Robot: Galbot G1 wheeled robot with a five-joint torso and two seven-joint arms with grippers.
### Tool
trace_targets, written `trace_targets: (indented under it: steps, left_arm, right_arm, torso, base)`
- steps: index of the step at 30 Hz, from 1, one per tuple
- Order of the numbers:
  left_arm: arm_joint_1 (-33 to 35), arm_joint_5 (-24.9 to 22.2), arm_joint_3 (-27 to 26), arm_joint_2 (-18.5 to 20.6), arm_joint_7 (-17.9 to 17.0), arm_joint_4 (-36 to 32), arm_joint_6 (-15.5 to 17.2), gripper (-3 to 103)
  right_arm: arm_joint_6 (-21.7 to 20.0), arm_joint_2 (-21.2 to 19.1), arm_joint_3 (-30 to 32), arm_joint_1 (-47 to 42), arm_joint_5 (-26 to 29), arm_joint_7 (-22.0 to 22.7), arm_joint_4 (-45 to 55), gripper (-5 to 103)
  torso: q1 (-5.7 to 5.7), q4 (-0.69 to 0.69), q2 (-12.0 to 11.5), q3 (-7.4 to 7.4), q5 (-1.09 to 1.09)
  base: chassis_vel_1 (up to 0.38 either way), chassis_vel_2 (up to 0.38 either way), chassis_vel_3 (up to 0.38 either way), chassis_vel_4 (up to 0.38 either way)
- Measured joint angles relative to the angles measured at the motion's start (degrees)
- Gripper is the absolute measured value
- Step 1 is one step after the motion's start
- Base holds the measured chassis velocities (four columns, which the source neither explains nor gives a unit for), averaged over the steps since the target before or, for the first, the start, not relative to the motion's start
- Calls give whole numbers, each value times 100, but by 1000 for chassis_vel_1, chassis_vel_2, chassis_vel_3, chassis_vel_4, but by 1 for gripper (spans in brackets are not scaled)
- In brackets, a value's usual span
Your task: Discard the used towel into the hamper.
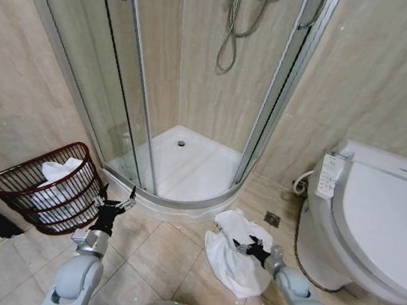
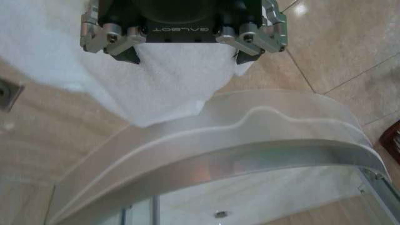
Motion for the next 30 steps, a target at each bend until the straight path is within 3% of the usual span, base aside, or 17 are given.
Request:
trace_targets:
  steps: [12, 18, 25, 26, 27, 28, 30]
  left_arm:
    - [16, 38, 32, 48, -16, -88, 53, 100]
    - [26, 30, 27, 79, -20, -70, 47, 100]
    - [28, 22, 26, 101, -27, -102, 60, 100]
    - [27, 21, 29, 97, -27, -108, 62, 100]
    - [27, 21, 34, 90, -27, -109, 62, 100]
    - [30, 20, 40, 82, -27, -109, 59, 100]
    - [33, 21, 43, 78, -27, -109, 55, 100]
  right_arm:
    - [-550, 113, 74, -73, -93, 306, -129, 100]
    - [-585, 190, 112, -6, -164, 350, -289, 100]
    - [-563, 265, 153, 104, -174, 360, -408, 80]
    - [-555, 271, 175, 102, -174, 351, -416, 69]
    - [-539, 272, 185, 95, -173, 348, -424, 69]
    - [-496, 272, 193, 82, -173, 335, -444, 58]
    - [-463, 272, 201, 70, -175, 313, -463, 58]
  torso:
    - [0, 1, 0, 0, 2]
    - [0, 0, 0, 0, 1]
    - [0, 1, 0, 0, 2]
    - [0, 1, 0, 0, 2]
    - [0, 1, 0, 0, 1]
    - [0, 1, 0, 0, 1]
    - [0, 0, 0, 0, 2]
  base:
    - [0, 0, 0, 0]
    - [0, 0, 0, 0]
    - [0, 0, 0, 0]
    - [0, 0, 0, 0]
    - [0, 0, 0, 0]
    - [0, 0, 0, 0]
    - [0, 0, 0, 0]
